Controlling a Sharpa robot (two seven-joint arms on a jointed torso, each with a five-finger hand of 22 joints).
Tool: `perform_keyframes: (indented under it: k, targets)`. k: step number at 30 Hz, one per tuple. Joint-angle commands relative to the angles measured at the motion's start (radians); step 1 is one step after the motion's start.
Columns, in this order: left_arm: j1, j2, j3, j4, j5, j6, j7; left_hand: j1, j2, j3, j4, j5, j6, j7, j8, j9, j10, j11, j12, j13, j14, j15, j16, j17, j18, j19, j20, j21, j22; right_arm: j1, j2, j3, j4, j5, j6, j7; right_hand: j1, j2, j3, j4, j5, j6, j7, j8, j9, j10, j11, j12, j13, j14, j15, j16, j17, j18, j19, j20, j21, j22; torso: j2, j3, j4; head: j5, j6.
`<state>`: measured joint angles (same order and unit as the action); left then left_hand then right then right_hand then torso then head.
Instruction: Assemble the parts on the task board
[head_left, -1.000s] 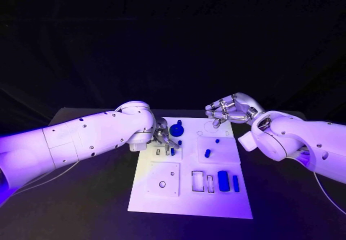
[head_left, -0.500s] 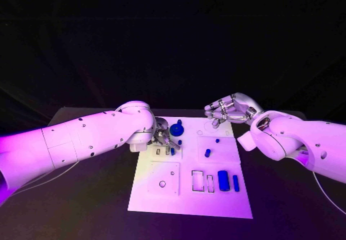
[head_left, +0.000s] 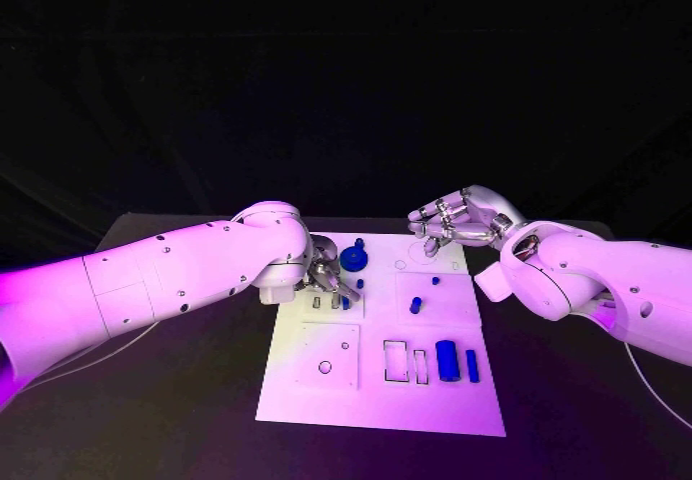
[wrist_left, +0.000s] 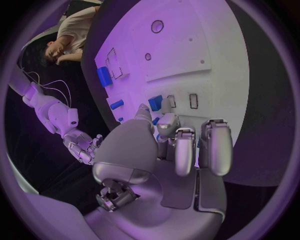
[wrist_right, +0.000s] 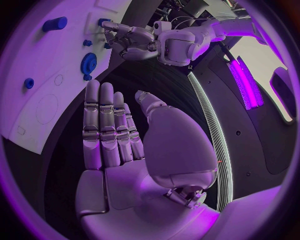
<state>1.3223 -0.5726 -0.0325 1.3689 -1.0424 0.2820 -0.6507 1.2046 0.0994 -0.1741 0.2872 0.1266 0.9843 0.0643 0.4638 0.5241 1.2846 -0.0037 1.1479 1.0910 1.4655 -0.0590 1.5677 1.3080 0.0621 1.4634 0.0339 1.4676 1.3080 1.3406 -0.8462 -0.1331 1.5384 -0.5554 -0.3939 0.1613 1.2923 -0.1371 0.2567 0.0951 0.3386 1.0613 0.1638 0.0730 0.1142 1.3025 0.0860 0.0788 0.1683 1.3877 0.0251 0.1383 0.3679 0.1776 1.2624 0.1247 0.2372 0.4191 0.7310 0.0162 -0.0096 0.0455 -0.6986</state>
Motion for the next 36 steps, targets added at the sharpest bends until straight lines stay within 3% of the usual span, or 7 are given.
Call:
perform_keyframes:
  k: [1, 27, 32, 36]
  targets:
    - [0.0, 0.001, 0.001, 0.001, 0.01, 0.016, 0.003, 0.017, 0.006, 0.011, 0.0, 0.006, -0.007, -0.002, 0.004, 0.004, 0.002, -0.004, 0.002, 0.0, 0.105, -0.009, 0.003, 0.263, -0.019, 0.02, -0.005, 0.006, 0.048, -0.001, 0.001, 0.0, 0.0, -0.011, 0.017, 0.001, -0.002, 0.011, -0.006, 0.0, -0.006, -0.007, -0.001, 0.007, -0.001, -0.009, 0.001, -0.005, 0.001, -0.006, 0.0, -0.004, 0.002, 0.001, -0.009, -0.001, -0.005, -0.001, 0.001, 0.0, 0.0004, -0.001, -0.001]
    - [0.0, 0.006, 0.0, -0.008, 0.03, 0.031, 0.004, 0.09, 0.017, 0.072, -0.002, 0.009, -0.026, 0.0, -0.002, 0.025, -0.011, -0.004, -0.019, -0.015, 0.105, -0.009, 0.003, 0.263, -0.02, 0.02, -0.005, 0.009, 0.055, -0.002, 0.0, 0.0, 0.001, -0.011, 0.023, 0.0, -0.002, 0.012, -0.006, 0.0, -0.005, -0.007, -0.002, 0.007, -0.001, -0.009, 0.001, -0.005, 0.002, -0.006, 0.0, -0.004, 0.003, 0.001, -0.01, -0.001, -0.005, -0.001, 0.001, -0.0007, 0.0017, -0.003, -0.003]
    - [0.0, 0.003, 0.0, -0.009, 0.047, 0.029, 0.004, 0.17, 0.023, 0.151, -0.022, 0.015, -0.045, -0.001, -0.023, 0.023, -0.031, -0.006, -0.047, -0.04, 0.105, -0.011, 0.003, 0.263, -0.02, 0.02, -0.007, 0.011, 0.058, -0.002, 0.0, 0.0, 0.0, -0.011, 0.025, -0.001, -0.002, 0.013, -0.007, 0.0, -0.003, -0.007, -0.002, 0.008, -0.001, -0.009, 0.001, -0.004, 0.002, -0.007, 0.0, -0.003, 0.004, 0.001, -0.011, 0.0, -0.006, -0.002, 0.001, -0.0008, 0.0027, -0.003, -0.003]
    - [0.0, 0.0, 0.0, -0.009, 0.067, 0.028, 0.004, 0.224, 0.0, 0.241, -0.028, 0.015, -0.051, 0.005, -0.049, 0.016, -0.046, -0.002, -0.075, -0.062, 0.105, -0.008, 0.003, 0.263, -0.02, 0.019, -0.007, 0.011, 0.059, -0.003, 0.0, -0.001, -0.001, -0.011, 0.026, -0.001, -0.002, 0.014, -0.007, 0.0, -0.002, -0.007, -0.002, 0.008, 0.0, -0.009, 0.001, -0.004, 0.002, -0.007, 0.0, -0.003, 0.005, 0.001, -0.011, 0.0, -0.006, -0.002, 0.001, -0.0006, 0.0027, -0.003, -0.004]
